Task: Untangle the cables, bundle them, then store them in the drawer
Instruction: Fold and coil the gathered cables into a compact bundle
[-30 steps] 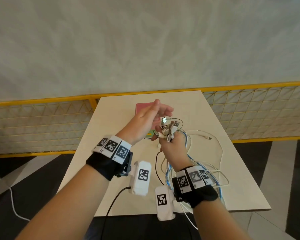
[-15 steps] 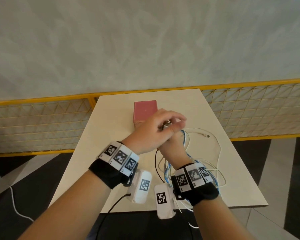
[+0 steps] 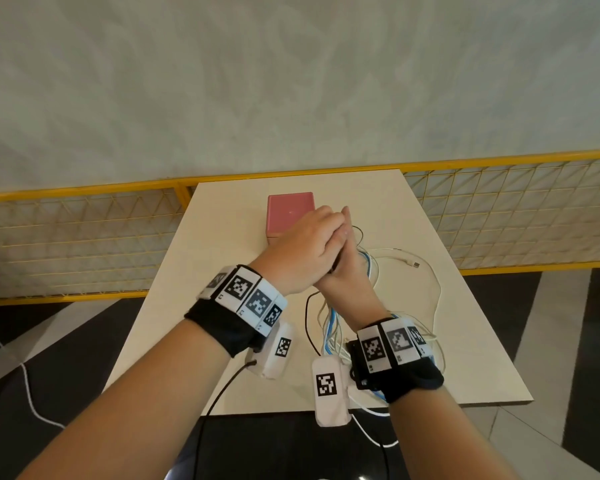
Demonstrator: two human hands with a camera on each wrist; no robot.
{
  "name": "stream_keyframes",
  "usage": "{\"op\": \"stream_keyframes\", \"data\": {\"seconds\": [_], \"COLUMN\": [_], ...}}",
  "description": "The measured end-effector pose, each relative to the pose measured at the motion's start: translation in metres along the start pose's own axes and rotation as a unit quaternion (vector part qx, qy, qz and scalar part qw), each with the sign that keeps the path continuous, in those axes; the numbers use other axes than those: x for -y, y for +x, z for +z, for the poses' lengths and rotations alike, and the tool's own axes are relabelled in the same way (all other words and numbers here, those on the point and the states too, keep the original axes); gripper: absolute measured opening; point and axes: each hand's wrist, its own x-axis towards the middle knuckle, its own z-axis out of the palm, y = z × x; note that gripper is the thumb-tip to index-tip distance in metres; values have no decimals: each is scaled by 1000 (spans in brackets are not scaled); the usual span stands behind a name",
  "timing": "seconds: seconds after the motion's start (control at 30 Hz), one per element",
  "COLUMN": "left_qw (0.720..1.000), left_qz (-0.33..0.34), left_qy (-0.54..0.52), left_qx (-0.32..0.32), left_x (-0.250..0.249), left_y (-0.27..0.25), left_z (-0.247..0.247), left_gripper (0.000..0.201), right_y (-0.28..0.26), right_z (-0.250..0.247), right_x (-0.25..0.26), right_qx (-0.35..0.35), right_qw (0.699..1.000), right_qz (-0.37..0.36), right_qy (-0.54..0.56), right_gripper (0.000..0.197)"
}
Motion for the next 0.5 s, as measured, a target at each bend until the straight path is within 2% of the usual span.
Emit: {"op": "stream_keyframes", "data": {"seconds": [0.07, 0.17, 0.27, 0.4, 0.43, 0.47, 0.5], "left_qw": [999, 999, 999, 997, 996, 995, 993], "left_qz": [-16, -5, 32, 23, 20, 13, 0], "left_qy": [-10, 4, 1, -30, -37, -47, -63], "left_qx": [36, 52, 1, -71, -82, -92, -103], "left_x": [4, 4, 8, 21, 23, 25, 25], "left_y": [1, 0, -1, -1, -1, -1, 0], "left_z": [-4, -6, -2, 1, 1, 0, -2], "left_gripper": [28, 30, 33, 41, 42, 44, 46], "right_y": [0, 0, 0, 3, 5, 6, 8], "right_z": [-2, 1, 5, 9, 8, 8, 6], "right_x": [-4, -11, -10, -13, -15, -12, -11], "right_qx": [35, 14, -8, 57, 70, 84, 99], "right_qw": [998, 997, 996, 990, 988, 989, 992], "right_qz": [8, -24, -41, -21, -5, 6, 5], "right_qy": [44, 68, 82, 131, 136, 123, 79], "right_gripper": [107, 109, 113, 112, 105, 87, 59]}}
